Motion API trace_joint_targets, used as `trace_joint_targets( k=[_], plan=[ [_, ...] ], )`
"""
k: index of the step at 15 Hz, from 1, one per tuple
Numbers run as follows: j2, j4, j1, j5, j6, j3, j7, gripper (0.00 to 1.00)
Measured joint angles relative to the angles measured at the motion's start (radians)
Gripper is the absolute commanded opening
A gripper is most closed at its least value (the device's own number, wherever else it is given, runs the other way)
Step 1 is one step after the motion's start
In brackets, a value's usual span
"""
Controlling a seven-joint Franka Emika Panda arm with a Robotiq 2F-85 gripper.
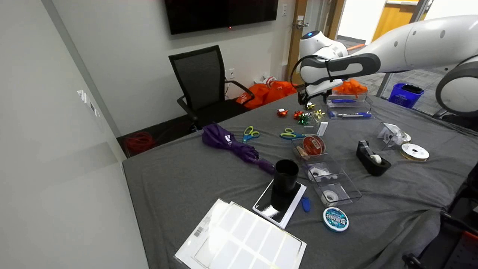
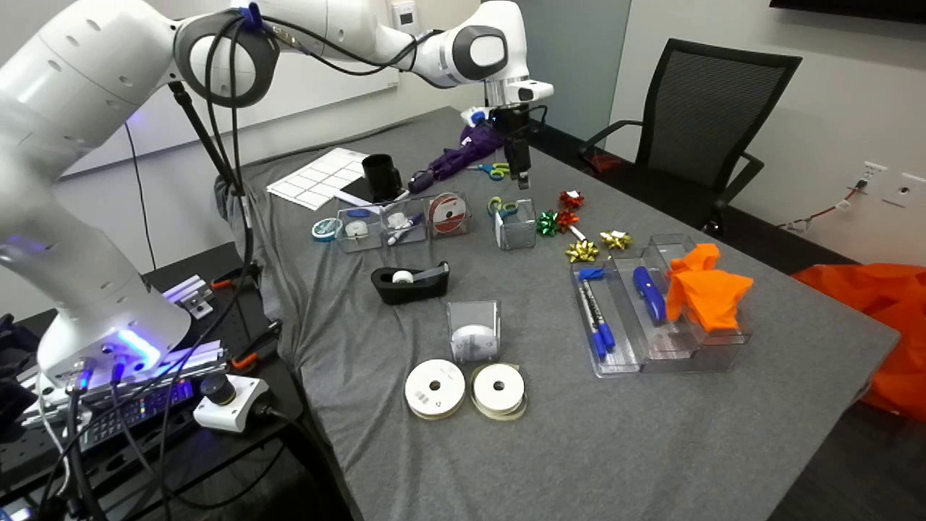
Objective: Put the furthest tray upright
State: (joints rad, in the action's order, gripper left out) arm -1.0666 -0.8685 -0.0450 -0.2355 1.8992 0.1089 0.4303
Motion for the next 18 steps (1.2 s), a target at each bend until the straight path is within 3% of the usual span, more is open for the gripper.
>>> trace_joint_targets(
  k=[5,12,13,15,18],
  plan=[
    [-0.025,0.003,-0.045,0.053,0.006,-0.053,-0.121,1.0],
    [-0.088,0.034,-0.051,0.105,-0.001,-0.036,-0.144,1.0],
    [-0.098,0.041,-0.052,0.102,-0.002,-0.034,-0.135,0.75],
    [-0.116,0.057,-0.036,0.068,-0.027,0.003,-0.044,0.66],
    [-0.136,0.084,-0.006,0.023,-0.087,0.058,0.101,0.43]
  ],
)
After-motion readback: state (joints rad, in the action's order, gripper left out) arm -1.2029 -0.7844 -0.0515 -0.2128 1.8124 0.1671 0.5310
